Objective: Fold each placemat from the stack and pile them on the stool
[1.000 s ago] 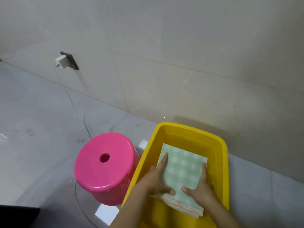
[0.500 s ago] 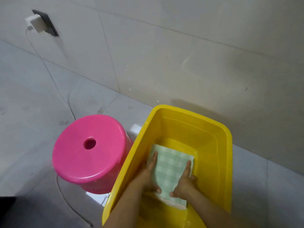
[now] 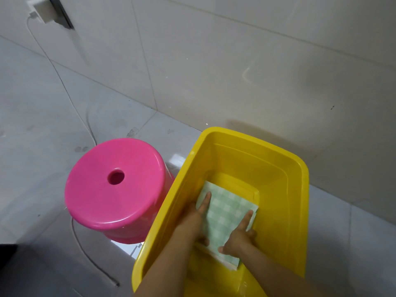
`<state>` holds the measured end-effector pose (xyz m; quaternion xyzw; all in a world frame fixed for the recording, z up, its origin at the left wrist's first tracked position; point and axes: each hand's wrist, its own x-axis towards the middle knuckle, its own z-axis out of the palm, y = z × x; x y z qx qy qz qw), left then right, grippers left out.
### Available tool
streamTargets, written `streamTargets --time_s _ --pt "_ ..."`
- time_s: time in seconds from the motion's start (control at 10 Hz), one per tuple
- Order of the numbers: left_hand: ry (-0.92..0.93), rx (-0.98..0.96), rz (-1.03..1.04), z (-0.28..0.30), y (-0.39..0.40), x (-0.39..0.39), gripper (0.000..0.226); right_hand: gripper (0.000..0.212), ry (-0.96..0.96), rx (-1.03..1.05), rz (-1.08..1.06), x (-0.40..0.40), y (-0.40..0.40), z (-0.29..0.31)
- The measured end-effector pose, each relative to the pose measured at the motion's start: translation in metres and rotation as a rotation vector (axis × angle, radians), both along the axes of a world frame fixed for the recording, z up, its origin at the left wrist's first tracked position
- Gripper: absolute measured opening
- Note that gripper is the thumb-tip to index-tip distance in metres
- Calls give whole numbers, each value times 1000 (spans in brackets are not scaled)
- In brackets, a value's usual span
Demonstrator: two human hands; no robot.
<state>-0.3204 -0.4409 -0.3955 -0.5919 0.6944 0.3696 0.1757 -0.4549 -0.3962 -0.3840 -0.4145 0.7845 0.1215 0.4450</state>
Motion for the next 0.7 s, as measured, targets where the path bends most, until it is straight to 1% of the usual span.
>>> streamTargets --time_s 0.1,0.2,0.3,0.4,0.5,0.6,0.7 --pt "-20 21 24 -1 -1 -4 144 135 132 24 -52 8 -2 -1" --pt "-35 11 16 5 1 -6 142 143 227 34 -95 13 -3 1" --pt "-16 -26 14 24 6 -7 133 140 218 9 -148 11 -3 14" --pt "69 -92 64 51 8 -5 110 125 184 -162 -156 10 1 35" --pt "177 -167 154 87 11 -3 82 99 51 -343 -176 8 4 62" --pt "289 -326 238 132 13 5 65 72 -102 -495 -183 9 -3 98" --pt "400 -449 325 184 22 19 57 49 -275 -677 -176 17 -10 140"
